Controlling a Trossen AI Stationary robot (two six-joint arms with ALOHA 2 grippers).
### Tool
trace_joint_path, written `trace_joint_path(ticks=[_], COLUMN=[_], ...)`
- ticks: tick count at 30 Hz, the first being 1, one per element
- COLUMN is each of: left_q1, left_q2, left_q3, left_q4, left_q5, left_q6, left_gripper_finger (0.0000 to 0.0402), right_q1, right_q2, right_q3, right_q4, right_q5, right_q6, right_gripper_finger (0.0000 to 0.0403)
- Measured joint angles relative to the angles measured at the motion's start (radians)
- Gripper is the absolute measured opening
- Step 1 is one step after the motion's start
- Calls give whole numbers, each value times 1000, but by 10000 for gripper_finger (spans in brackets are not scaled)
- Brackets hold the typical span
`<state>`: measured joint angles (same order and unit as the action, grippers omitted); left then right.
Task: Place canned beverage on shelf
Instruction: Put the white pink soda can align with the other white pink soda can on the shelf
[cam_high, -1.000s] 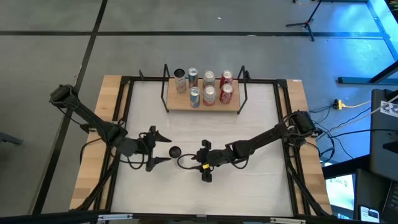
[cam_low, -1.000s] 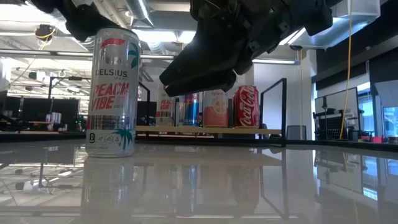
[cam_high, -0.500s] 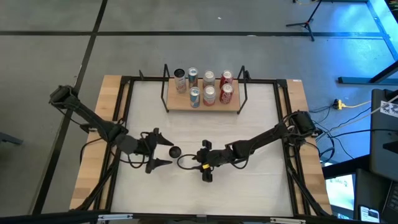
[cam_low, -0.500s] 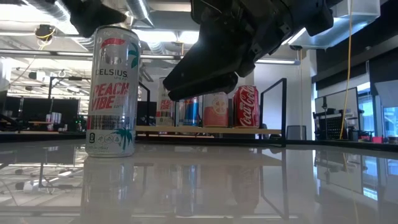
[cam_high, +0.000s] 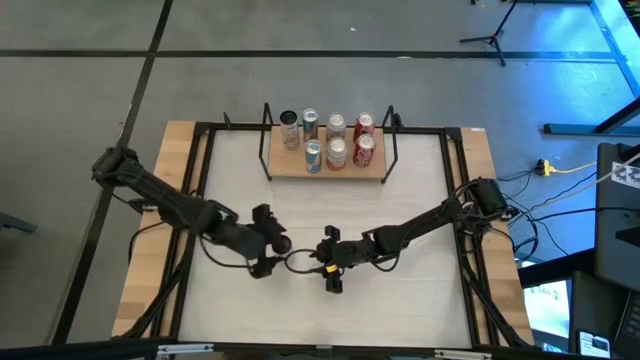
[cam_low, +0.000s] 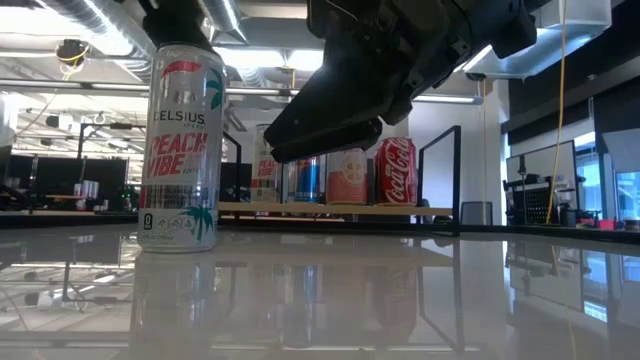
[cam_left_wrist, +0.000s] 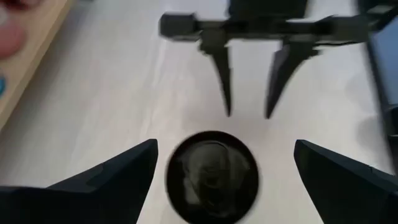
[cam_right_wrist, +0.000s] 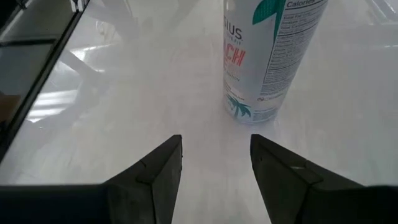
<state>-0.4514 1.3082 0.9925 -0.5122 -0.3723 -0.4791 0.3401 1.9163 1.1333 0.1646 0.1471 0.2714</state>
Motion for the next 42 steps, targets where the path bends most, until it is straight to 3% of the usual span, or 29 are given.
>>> trace_joint_path(ticks=[6, 18, 22, 27, 31, 42], left_q1=[22, 23, 24, 24, 35, 153], left_q2=[102, 203, 207, 203, 199, 196], left_q3=[135, 138, 138, 138, 149, 442], left_q4=[-199, -213, -215, -212, -233, -560], left_q5=[-10, 52, 65, 82, 123, 40], left_q6=[-43, -69, -60, -3, 47, 189], left_gripper_finger=[367, 359, 319, 239, 230, 230], right_q1=[1, 1, 1, 9, 34, 73], right_q2=[0, 0, 0, 0, -35, -117], right_q3=[0, 0, 0, 0, 0, 0], right_q4=[-3, -8, -7, -9, -47, -253], right_q5=[-1, -2, -2, -2, 9, 80], right_q6=[-15, -16, -15, -22, -56, -42], right_gripper_finger=[191, 191, 191, 191, 191, 191])
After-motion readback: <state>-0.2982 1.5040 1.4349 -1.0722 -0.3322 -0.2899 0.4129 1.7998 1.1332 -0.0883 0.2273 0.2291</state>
